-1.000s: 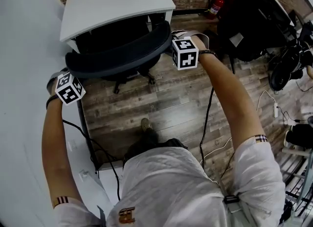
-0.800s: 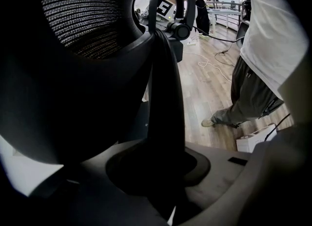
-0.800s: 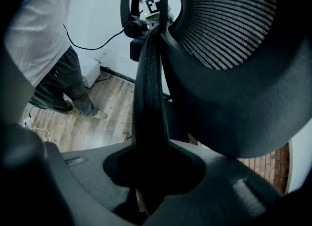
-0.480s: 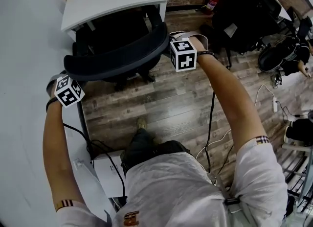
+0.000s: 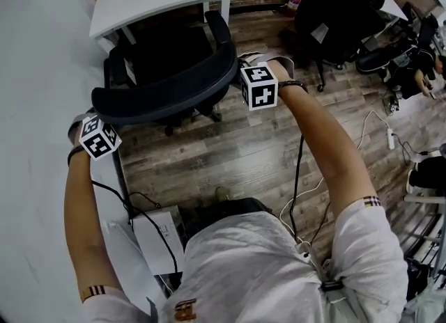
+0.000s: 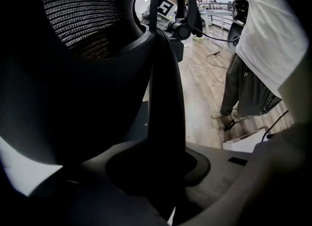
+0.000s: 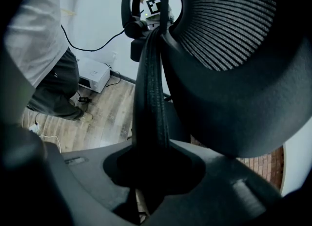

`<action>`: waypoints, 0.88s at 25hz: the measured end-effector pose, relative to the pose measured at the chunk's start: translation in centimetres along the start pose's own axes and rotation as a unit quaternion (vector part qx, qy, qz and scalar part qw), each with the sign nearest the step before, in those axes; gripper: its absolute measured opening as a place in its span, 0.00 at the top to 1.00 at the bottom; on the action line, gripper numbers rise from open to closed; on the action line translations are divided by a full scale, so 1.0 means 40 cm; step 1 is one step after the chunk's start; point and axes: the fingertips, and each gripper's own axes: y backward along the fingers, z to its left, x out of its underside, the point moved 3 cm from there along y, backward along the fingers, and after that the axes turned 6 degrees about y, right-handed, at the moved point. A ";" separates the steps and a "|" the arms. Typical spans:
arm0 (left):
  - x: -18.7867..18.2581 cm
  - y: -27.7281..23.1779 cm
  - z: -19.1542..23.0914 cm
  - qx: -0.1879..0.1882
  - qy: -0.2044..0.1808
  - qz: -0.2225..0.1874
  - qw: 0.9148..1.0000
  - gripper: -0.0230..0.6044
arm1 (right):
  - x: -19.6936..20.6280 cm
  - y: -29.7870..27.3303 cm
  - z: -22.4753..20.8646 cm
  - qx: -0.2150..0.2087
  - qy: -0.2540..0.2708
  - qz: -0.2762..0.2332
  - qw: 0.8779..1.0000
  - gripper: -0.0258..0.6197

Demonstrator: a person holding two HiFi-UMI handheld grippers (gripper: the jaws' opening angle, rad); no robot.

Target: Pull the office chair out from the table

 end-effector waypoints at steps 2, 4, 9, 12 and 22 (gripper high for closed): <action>0.006 0.017 -0.043 0.002 -0.001 -0.001 1.000 0.80 | -0.023 0.020 0.040 0.001 -0.002 0.001 1.000 0.82; 0.009 0.041 -0.088 0.001 -0.004 -0.003 1.000 0.80 | -0.043 0.041 0.085 -0.001 -0.004 0.002 1.000 0.82; 0.026 0.100 -0.204 0.007 0.000 -0.003 1.000 0.80 | -0.105 0.119 0.187 0.001 -0.008 0.002 1.000 0.82; 0.043 0.133 -0.282 0.008 0.002 -0.001 1.000 0.80 | -0.150 0.159 0.255 0.003 -0.009 0.003 1.000 0.82; 0.035 0.246 -0.513 0.008 -0.009 -0.015 1.000 0.80 | -0.239 0.267 0.470 0.003 -0.015 0.005 1.000 0.82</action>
